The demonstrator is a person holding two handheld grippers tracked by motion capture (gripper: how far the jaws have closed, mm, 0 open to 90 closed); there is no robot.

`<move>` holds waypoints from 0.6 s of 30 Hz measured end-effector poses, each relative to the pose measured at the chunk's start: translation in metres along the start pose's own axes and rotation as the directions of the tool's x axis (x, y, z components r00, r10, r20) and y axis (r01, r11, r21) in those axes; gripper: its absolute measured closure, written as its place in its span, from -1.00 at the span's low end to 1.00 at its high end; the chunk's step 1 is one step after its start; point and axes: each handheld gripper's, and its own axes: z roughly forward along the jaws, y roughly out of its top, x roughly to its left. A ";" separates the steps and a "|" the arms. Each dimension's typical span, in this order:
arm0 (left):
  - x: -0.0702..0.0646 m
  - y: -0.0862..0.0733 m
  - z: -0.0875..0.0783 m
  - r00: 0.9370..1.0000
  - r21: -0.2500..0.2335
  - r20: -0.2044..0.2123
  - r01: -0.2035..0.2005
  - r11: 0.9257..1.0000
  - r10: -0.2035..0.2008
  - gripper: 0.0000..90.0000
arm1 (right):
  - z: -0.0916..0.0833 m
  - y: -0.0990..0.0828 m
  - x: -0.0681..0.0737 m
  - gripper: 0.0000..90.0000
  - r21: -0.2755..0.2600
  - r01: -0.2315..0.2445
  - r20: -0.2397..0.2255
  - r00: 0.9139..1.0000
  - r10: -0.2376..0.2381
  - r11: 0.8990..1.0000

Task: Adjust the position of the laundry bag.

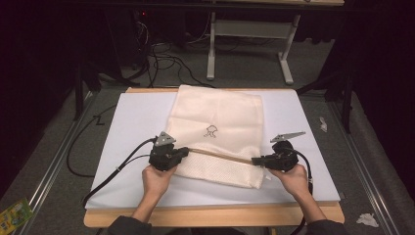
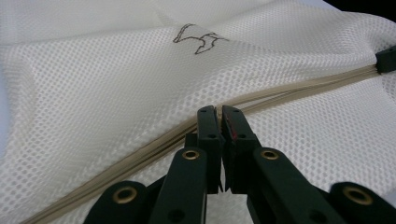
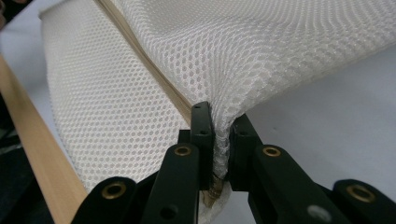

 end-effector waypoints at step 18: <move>0.008 -0.002 -0.004 1.000 -0.004 -0.017 0.012 1.000 -0.012 0.94 | 0.000 -0.003 -0.003 0.89 0.003 -0.001 0.011 1.000 0.001 1.000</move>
